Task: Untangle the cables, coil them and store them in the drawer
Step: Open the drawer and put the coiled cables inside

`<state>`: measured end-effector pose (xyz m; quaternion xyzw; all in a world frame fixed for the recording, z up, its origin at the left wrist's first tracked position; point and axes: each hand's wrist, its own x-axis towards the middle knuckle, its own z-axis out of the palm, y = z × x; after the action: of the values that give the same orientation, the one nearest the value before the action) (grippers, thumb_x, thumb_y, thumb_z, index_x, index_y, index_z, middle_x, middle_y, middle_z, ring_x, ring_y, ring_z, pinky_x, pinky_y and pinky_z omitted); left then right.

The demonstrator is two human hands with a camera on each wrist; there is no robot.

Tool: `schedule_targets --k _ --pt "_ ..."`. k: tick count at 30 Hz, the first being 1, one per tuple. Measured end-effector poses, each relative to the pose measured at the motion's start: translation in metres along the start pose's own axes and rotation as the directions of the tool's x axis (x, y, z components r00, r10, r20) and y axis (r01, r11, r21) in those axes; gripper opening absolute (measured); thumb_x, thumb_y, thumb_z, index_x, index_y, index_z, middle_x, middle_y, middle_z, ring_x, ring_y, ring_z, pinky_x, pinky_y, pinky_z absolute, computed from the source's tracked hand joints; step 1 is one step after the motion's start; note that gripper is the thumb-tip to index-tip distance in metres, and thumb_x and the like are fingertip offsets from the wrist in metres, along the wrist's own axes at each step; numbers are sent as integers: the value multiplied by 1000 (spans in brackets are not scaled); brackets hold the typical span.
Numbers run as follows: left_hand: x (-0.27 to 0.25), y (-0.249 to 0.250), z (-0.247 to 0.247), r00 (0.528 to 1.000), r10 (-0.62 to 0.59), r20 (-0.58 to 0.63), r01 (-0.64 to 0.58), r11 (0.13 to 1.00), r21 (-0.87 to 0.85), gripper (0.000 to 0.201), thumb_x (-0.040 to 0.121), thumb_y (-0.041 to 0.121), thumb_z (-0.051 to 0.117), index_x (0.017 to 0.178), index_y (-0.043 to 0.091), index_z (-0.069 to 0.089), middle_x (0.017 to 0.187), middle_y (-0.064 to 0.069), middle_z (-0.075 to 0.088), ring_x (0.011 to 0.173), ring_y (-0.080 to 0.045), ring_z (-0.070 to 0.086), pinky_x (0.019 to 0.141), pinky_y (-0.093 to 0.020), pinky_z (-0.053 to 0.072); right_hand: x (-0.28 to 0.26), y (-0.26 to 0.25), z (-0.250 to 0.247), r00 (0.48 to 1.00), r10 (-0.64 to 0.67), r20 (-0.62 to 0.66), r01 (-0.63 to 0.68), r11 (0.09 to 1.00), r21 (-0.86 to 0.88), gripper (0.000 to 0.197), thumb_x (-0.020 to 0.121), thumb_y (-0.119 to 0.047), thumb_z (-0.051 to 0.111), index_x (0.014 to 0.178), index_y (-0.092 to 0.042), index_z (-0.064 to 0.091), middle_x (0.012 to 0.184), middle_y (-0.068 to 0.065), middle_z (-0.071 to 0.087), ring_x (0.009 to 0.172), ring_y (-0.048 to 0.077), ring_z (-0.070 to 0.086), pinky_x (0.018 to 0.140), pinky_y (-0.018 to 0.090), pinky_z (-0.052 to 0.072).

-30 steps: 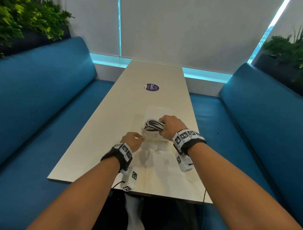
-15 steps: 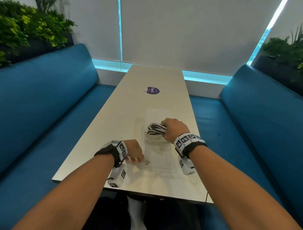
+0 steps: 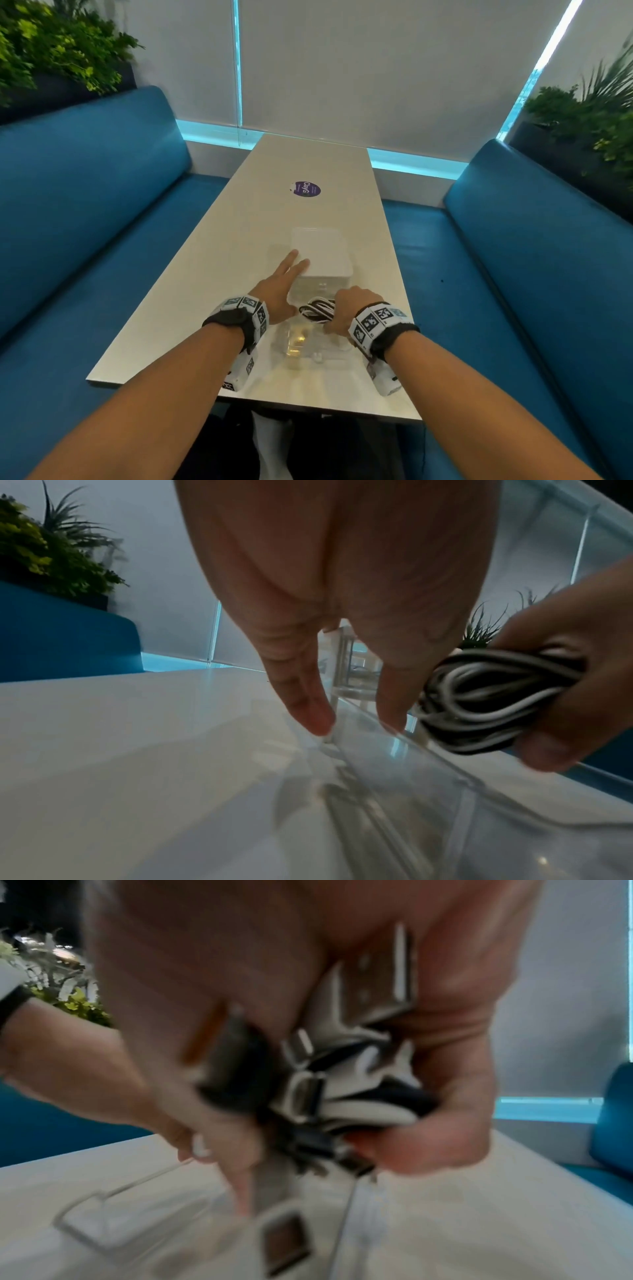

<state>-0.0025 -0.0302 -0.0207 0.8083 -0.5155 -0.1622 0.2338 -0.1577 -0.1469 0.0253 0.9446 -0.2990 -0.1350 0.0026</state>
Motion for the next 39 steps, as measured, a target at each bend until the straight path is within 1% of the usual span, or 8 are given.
schedule_targets --k 3,9,16,20,27,32,35,39 --pt "-4 3 4 999 -40 0 40 997 -67 113 76 7 77 156 43 7 158 29 -23 108 -24 65 86 -38 55 4 -14 9 997 59 -40 -61 997 -53 26 87 -35 61 106 -17 65 103 3 68 93 23 66 67 30 45" --pt "-5 8 6 999 -33 -21 31 994 -106 110 77 3 72 157 40 7 159 27 -23 125 -20 56 71 -26 52 15 -39 10 993 111 -32 -114 986 -121 29 92 -37 56 113 -19 66 110 -1 67 101 19 66 67 30 43" --pt "-4 7 10 999 -38 -32 34 993 -114 104 80 12 74 157 38 8 160 24 -22 129 -25 53 85 -35 55 14 -43 13 985 134 106 -164 912 375 59 74 -47 66 124 -16 58 111 5 67 99 26 65 79 31 52" --pt "-3 7 9 999 -45 -16 43 994 -103 108 79 8 75 157 38 6 160 23 -23 126 -27 55 83 -36 56 6 -36 2 970 41 239 -146 887 437 43 85 -39 59 118 -13 59 105 7 65 93 25 62 83 33 54" --pt "-2 9 10 999 -51 -20 49 995 -89 104 80 5 70 157 35 7 161 19 -21 128 -25 53 76 -26 49 14 -49 25 981 144 131 -175 947 270 53 95 -27 55 136 3 42 134 20 49 120 31 54 100 37 49" --pt "2 8 10 998 -55 -26 54 998 -39 104 80 10 73 157 34 7 161 17 -22 121 -29 58 81 -38 56 13 -57 51 976 217 -2 -204 923 325 76 93 -30 58 148 3 18 146 18 34 129 31 39 105 38 40" --pt "3 9 5 996 -94 2 94 995 16 106 81 13 75 157 33 4 161 15 -24 116 -31 61 83 -37 54 14 -51 31 977 174 120 -209 878 431 67 97 -42 41 147 0 28 146 21 38 129 35 43 105 42 40" --pt "4 11 5 994 -107 15 106 992 61 108 81 9 74 156 34 1 160 15 -28 108 -33 64 80 -38 55 7 -35 7 984 88 152 -141 913 382 33 101 -22 41 121 -3 60 124 16 62 112 32 60 90 37 48"
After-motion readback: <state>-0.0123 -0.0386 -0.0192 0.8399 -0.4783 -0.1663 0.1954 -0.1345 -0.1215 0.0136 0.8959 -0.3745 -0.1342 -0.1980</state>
